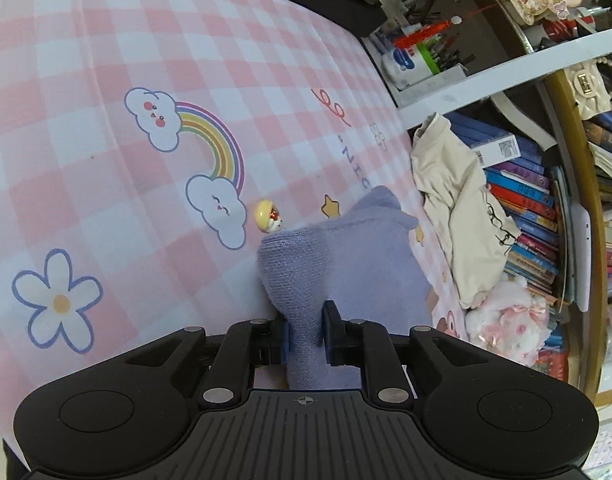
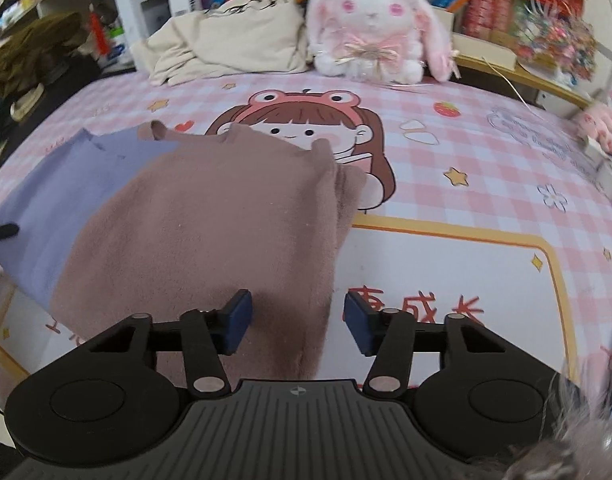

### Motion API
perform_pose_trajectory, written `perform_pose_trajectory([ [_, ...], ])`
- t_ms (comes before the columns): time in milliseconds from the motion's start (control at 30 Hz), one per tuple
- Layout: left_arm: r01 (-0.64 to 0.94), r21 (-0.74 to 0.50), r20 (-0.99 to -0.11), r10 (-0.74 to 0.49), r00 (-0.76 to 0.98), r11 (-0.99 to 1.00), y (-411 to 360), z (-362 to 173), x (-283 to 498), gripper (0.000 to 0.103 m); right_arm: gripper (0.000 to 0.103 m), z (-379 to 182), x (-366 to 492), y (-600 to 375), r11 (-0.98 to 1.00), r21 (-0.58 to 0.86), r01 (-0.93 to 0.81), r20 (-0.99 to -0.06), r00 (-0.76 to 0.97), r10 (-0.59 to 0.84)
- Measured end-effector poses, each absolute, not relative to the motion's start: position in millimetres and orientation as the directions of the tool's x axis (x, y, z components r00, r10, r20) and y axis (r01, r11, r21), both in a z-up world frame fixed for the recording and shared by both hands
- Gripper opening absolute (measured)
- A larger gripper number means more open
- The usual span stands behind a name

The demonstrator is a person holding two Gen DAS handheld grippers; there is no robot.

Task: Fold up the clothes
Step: 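Grasp the lavender side edge of the folded sweater with the left tool, then lift the lavender side edge with the left tool while the right tool grasps the mauve side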

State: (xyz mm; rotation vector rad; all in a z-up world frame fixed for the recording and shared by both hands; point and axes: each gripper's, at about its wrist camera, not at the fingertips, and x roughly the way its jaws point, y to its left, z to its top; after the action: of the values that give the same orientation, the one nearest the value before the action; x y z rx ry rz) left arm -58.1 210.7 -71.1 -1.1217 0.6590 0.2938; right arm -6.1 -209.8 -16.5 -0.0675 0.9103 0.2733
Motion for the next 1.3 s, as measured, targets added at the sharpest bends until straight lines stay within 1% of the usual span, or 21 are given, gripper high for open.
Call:
perform_pose_trajectory([
  [167, -0.521, -0.74, -0.615, -0.115, 0.78, 0.426, 213, -71, -58, 0.017, 0.045, -17, 4, -215, 0.966, 0.076, -0.249, -0.781, 0.587, 0.213],
  [300, -0.51, -0.737, -0.613, -0.12, 0.781, 0.443, 213, -71, -58, 0.017, 0.045, -19, 18, -218, 0.966, 0.061, -0.252, -0.77, 0.604, 0.206],
  [567, -0.519, -0.73, -0.613, -0.088, 0.786, 0.445, 206, -69, -60, 0.017, 0.045, -20, 37, -229, 0.962, 0.054, -0.267, -0.757, 0.617, 0.214],
  [700, -0.529, -0.716, -0.619, -0.063, 0.783, 0.456, 202, -67, -59, 0.017, 0.045, -25, 35, -236, 0.955, 0.086, -0.285, -0.757, 0.604, 0.248],
  [867, -0.53, -0.697, -0.619, -0.031, 0.785, 0.483, 197, -64, -59, 0.016, 0.038, -28, 37, -234, 0.934, 0.084, -0.348, -0.76, 0.584, 0.286],
  [933, -0.533, -0.689, -0.62, -0.017, 0.785, 0.491, 194, -63, -59, 0.015, 0.036, -29, 37, -233, 0.923, 0.078, -0.376, -0.756, 0.581, 0.3],
  [1000, -0.536, -0.671, -0.622, 0.004, 0.783, 0.512, 190, -61, -58, 0.011, 0.036, -30, 38, -236, 0.917, 0.093, -0.387, -0.752, 0.577, 0.319],
  [1133, -0.53, -0.632, -0.616, 0.048, 0.786, 0.566, 178, -46, -56, 0.009, 0.036, -32, 40, -244, 0.905, 0.129, -0.406, -0.744, 0.563, 0.359],
  [1300, -0.461, -0.592, -0.567, 0.066, 0.821, 0.661, 154, -8, -55, 0.008, 0.036, -35, 44, -250, 0.886, 0.169, -0.432, -0.735, 0.544, 0.405],
])
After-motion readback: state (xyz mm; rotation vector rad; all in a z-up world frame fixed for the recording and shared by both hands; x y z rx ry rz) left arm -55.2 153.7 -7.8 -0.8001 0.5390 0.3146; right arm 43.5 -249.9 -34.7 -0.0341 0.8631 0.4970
